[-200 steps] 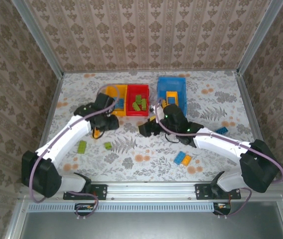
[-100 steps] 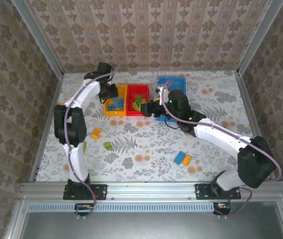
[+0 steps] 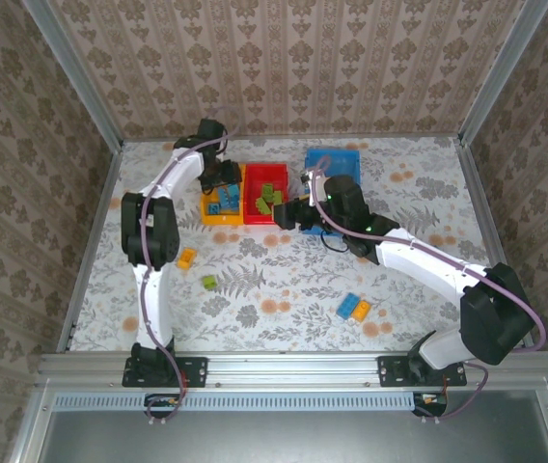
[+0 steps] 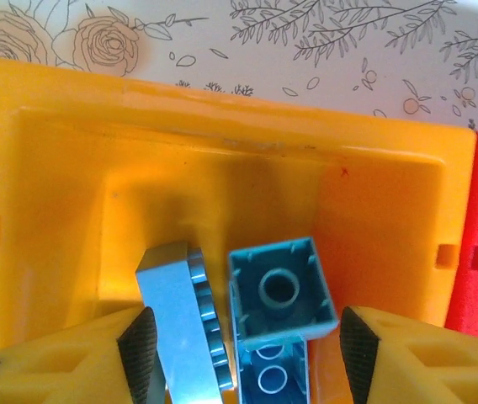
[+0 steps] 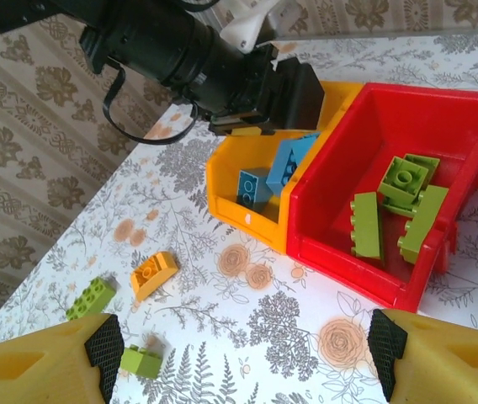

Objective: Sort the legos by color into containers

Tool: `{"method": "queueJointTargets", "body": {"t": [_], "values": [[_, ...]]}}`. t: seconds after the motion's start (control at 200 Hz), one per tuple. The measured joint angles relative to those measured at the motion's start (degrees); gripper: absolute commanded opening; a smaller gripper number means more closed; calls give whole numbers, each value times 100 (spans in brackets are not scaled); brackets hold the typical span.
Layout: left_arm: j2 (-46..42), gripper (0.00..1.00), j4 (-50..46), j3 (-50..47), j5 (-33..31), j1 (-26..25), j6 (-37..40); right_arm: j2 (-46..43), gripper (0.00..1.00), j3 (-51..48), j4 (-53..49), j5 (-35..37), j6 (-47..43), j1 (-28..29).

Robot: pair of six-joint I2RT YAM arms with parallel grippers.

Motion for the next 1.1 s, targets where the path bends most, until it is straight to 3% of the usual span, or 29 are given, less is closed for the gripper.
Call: {"method": "queueJointTargets", "body": {"t": [0.18,0.375,0.57,0.76,0.89,1.1], "values": [[-1051,66,74,-946,17,0,-153,103,80,0,-302,-13,-640,448],[-3438,68,168,-2846,-52,24,-610,927,81,197,-367,-223,-1322,1307],[-5952,67,-372,-4638,-413,358,-1147,2286,80,1228,-468,-234,-1322,1840],[-7901,67,-1419,-5375,-955,402,-1596,3539,78,2828,-732,140,-610,2155],[-8529,67,-1921,-5383,-1189,409,-1650,4321,79,4004,-1257,654,39,2371],[-8612,69,-2358,-5351,-1281,413,-1541,5536,84,5921,-2430,1471,1019,2608]]}}
